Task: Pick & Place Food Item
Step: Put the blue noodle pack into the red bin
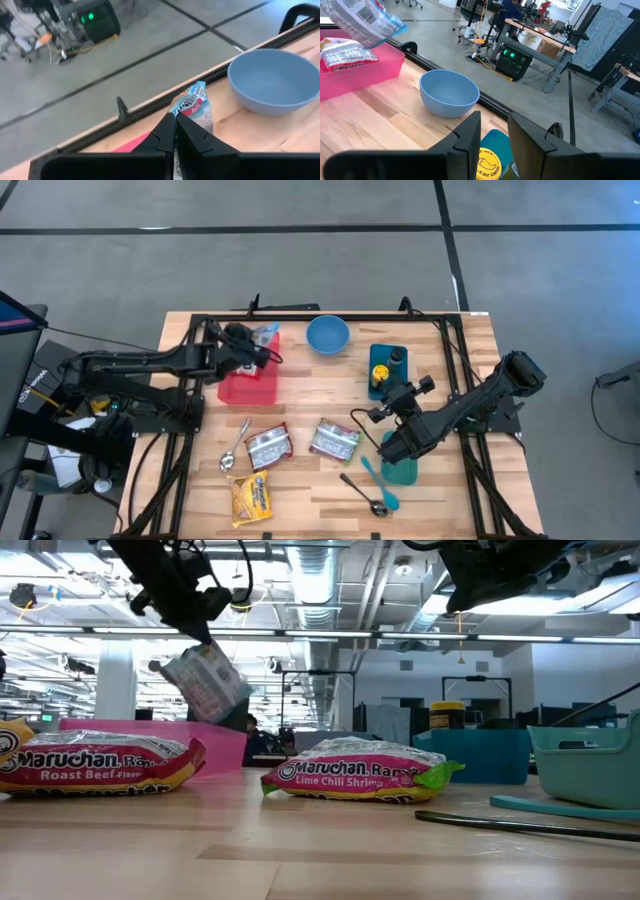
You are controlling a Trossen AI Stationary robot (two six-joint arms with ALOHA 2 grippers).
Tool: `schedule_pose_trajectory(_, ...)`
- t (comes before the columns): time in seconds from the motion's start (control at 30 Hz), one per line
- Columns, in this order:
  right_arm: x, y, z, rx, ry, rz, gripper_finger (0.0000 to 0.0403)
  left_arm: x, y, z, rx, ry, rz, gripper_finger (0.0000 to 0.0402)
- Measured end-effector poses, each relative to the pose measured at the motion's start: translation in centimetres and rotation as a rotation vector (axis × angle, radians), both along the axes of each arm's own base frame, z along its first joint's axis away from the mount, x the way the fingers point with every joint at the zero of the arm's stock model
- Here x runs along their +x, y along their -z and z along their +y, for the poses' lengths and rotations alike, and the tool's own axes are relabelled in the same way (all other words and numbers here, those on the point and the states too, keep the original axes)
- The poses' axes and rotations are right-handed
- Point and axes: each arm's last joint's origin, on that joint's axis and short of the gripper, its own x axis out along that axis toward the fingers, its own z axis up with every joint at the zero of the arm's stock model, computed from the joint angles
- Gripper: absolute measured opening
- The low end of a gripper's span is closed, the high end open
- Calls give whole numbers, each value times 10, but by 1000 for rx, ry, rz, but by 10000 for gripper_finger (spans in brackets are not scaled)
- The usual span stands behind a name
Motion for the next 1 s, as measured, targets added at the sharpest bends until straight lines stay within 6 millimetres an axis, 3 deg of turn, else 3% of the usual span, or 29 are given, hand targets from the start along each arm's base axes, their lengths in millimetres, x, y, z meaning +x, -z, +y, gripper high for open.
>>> schedule_pose_trajectory(0.3,0,0,0,1,0,-1,92,-3,9,8,-155,-20,-47,0)
schedule_pose_trajectory(0.57,0,0,0,3,0,-4,92,-11,37,21,-211,-94,-22,0)
schedule_pose_trajectory(1.0,1,0,0,5,0,-7,92,-19,58,28,-289,-111,-64,0)
